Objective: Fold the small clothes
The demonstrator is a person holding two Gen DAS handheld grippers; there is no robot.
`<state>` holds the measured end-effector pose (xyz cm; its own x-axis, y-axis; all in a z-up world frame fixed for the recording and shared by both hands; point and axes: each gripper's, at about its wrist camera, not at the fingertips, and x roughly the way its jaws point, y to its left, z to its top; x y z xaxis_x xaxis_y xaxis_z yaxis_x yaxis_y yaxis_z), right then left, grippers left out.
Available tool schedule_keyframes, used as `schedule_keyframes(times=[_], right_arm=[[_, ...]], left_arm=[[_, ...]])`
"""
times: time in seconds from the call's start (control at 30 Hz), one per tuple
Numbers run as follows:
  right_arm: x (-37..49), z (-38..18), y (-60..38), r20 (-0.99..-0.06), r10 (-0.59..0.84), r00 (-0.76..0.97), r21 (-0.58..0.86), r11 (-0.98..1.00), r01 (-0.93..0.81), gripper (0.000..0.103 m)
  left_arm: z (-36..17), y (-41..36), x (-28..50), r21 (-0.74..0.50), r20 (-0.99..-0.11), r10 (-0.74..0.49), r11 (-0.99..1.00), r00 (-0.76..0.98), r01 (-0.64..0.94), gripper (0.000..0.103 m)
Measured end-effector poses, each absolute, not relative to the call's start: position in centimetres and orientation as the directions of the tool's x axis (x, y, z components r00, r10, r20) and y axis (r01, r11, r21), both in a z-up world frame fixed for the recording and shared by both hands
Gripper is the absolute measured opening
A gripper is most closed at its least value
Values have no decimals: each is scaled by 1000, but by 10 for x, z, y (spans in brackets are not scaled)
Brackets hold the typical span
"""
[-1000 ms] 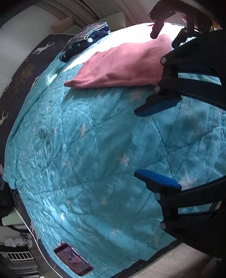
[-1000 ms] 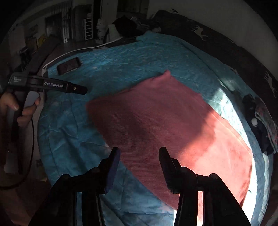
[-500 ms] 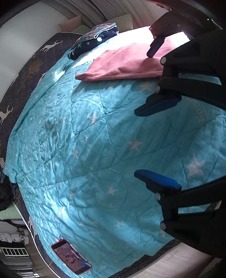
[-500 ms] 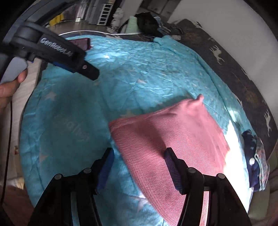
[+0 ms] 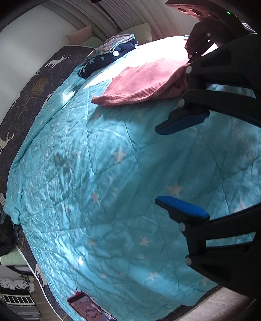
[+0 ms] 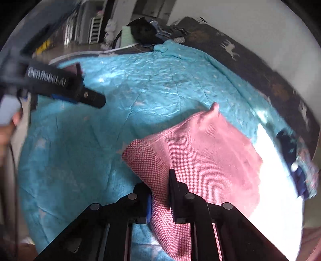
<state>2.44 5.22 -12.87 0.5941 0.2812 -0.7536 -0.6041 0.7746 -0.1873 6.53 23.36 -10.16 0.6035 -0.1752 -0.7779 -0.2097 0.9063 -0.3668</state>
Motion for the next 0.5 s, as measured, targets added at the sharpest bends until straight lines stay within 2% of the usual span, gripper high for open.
schedule_keyframes(times=[0.1, 0.13, 0.2, 0.37, 0.5], right_arm=[[29, -118, 28, -750, 352, 560, -39, 822, -568, 10], [30, -115, 21, -743, 366, 560, -5, 834, -552, 10], [33, -110, 5, -729, 393, 560, 65, 855, -515, 10], [40, -111, -22, -727, 443, 524, 194, 865, -462, 10], [39, -112, -28, -723, 458, 517, 220, 862, -457, 10]], left_arm=[[-97, 220, 77, -386, -760, -221, 910, 612, -151, 67], [-94, 212, 82, -399, -750, -247, 909, 614, -121, 75], [-91, 201, 91, -434, -728, -299, 898, 617, -76, 82], [-90, 177, 117, -544, -690, -446, 839, 569, -2, 85], [-96, 152, 144, -590, -697, -512, 807, 502, 3, 86]])
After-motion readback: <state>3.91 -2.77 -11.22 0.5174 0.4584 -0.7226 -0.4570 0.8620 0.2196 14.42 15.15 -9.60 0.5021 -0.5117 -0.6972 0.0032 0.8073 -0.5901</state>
